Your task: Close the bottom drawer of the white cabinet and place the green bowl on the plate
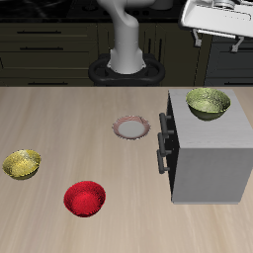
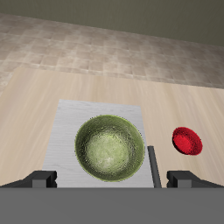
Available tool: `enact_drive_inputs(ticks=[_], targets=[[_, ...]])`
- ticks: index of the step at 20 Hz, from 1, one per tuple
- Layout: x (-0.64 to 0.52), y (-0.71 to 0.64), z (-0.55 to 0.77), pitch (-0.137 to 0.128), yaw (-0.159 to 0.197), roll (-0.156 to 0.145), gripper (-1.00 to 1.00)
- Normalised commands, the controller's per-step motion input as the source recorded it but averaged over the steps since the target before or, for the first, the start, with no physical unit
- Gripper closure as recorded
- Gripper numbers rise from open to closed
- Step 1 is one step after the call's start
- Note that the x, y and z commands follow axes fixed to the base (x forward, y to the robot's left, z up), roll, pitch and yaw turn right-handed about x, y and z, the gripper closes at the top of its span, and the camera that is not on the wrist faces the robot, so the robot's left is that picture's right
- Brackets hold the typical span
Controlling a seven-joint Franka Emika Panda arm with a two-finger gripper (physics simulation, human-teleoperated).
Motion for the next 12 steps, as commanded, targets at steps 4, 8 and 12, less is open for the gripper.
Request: enact_drive_inputs(ticks=[4,8,12], targets=[[0.08,-0.04,-0.16,0.013,0.011,-0.008,-1.0],[0.05,-0.11,-0.22,0.026,-0.007,-0.013,-1.0],[0.07,-0.17,-0.17,0.015,-0.003,-0.029,-1.0]])
